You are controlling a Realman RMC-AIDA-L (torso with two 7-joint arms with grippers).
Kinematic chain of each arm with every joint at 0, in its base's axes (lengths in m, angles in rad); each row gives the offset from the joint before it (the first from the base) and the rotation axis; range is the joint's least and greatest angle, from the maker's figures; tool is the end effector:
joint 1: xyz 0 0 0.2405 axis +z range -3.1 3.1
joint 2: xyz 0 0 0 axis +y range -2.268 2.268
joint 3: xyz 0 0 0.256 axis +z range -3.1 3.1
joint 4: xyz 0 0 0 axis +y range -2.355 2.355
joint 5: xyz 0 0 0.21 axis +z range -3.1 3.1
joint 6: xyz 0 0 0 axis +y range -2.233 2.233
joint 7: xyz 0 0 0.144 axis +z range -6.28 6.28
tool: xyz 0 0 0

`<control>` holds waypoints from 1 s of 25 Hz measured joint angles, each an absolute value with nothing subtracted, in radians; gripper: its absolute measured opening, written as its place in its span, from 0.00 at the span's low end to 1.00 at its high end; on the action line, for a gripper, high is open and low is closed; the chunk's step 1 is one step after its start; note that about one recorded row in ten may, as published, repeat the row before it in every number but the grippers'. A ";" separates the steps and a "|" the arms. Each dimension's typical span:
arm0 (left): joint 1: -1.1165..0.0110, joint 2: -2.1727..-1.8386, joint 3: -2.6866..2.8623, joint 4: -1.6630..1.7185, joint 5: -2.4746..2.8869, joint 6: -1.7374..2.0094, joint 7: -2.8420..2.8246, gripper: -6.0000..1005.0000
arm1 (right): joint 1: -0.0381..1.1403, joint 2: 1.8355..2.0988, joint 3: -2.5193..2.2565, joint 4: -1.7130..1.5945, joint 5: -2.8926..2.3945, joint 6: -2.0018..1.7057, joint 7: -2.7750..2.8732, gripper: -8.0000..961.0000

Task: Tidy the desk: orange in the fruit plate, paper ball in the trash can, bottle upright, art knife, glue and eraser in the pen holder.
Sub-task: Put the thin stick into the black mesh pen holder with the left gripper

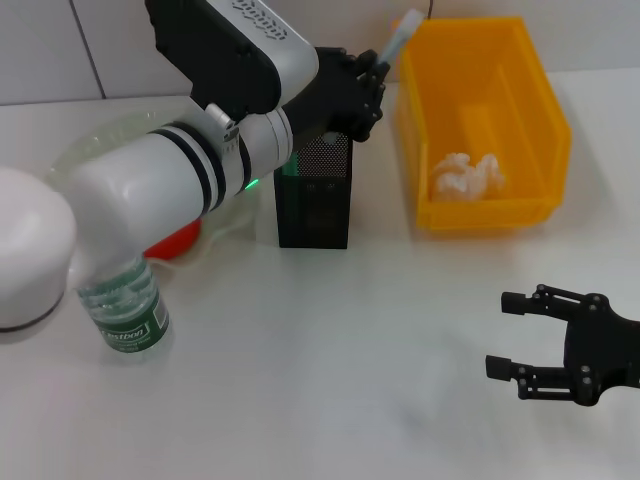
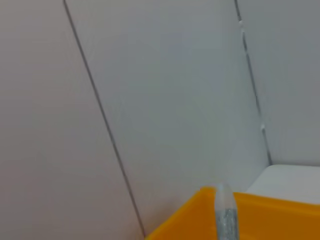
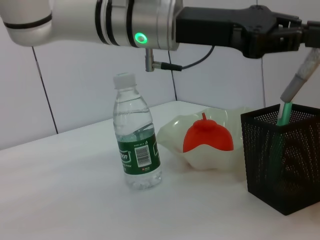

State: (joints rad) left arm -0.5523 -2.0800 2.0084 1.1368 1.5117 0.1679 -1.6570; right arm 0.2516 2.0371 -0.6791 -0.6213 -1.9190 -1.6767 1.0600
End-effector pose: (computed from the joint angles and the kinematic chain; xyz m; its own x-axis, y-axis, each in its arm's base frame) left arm -0.0873 0.3823 -0.0932 0.9202 -0.0390 0.3895 0.2400 -0.7298 -0.6402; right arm 0.3336 0.2417 0.0171 0.8075 -0.2507 -0.5339 -0.4319 -0.8679 -0.2456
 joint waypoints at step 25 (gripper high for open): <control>-0.557 -2.080 2.060 1.108 1.445 0.070 -1.677 0.10 | 0.253 2.039 -0.686 -0.621 -1.919 -1.685 1.061 0.87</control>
